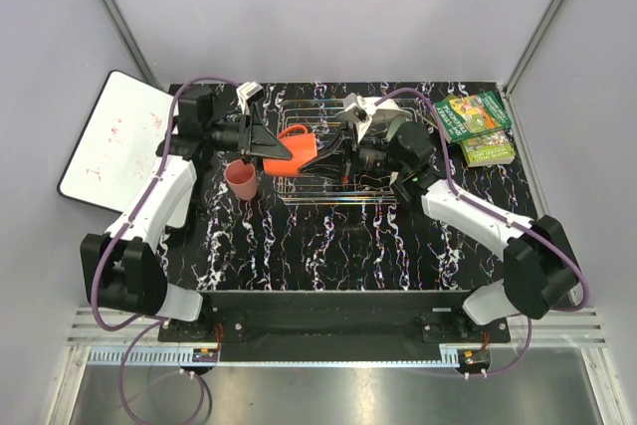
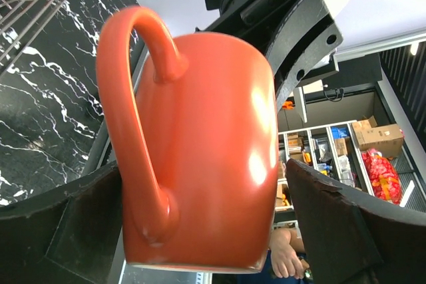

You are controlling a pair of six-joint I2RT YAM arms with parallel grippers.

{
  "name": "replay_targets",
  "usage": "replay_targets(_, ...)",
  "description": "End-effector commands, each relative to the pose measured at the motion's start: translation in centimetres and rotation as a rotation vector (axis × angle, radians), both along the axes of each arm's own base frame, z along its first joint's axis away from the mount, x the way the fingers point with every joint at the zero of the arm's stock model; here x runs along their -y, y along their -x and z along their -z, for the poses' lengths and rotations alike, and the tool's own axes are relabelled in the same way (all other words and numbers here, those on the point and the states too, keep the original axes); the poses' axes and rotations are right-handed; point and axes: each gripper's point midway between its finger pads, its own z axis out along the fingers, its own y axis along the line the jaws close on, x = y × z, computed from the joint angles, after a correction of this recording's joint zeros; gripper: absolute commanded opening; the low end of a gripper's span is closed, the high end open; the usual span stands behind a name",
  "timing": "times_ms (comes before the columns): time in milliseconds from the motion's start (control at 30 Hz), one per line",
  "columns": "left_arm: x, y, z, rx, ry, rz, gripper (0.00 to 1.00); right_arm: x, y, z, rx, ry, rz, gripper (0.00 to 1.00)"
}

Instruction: Load the mixed dishes into the dish rack

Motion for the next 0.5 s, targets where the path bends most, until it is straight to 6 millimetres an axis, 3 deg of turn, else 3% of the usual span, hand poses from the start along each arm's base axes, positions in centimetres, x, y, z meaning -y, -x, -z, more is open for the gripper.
replay_targets(0, 0.2, 2.1, -1.6, 0.02, 0.024, 0.044, 0.99, 0.8, -1.3, -5.8, 0.186, -0.139, 0.069, 0.0)
replay_targets(300, 0.2, 1.9, -1.6, 0.057, 0.026, 0.036, 0.99, 0.5, -1.8, -4.5, 0.148, -0.131, 0.072, 0.0)
replay_targets(467, 0.2, 1.7, -1.5, 0.059, 0.024, 0.026, 0.86, 0.2, -2.2, -3.4, 0.113, -0.121, 0.064, 0.0)
